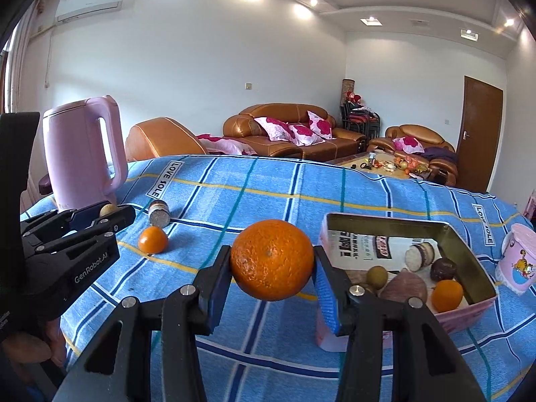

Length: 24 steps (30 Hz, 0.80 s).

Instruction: Organize fruits

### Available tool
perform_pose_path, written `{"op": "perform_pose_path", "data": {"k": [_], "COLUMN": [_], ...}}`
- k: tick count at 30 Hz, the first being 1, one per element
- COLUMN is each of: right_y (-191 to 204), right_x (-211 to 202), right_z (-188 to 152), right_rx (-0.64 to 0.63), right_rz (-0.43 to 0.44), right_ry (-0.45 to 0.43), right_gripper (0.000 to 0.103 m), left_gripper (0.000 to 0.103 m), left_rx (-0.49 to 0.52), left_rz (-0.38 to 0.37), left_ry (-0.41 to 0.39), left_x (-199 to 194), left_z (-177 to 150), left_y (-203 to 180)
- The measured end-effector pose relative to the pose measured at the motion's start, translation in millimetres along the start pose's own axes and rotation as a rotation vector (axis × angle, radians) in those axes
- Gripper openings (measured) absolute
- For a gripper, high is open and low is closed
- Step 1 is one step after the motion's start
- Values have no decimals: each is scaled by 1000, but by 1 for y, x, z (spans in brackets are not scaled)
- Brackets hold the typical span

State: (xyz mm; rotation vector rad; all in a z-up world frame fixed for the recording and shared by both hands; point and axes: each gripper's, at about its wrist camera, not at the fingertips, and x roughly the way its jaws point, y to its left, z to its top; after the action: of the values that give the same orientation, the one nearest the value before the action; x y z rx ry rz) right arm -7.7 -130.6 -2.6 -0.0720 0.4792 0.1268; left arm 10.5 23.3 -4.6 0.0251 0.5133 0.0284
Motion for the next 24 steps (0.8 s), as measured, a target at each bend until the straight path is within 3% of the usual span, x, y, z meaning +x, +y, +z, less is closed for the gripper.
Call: {"op": "perform_pose_path", "data": {"k": [24], "right_y": [-66], "right_x": [-7], "right_z": [-4], "right_rx": [33], "right_rz": [-99], "right_ry": [-7], "right_gripper": [49], "left_gripper": [31], "left_rx": [41], "left_rz": [-70], "left_ry": [20], "left_x": [1], "left_z": [2], "left_y": [-58]}}
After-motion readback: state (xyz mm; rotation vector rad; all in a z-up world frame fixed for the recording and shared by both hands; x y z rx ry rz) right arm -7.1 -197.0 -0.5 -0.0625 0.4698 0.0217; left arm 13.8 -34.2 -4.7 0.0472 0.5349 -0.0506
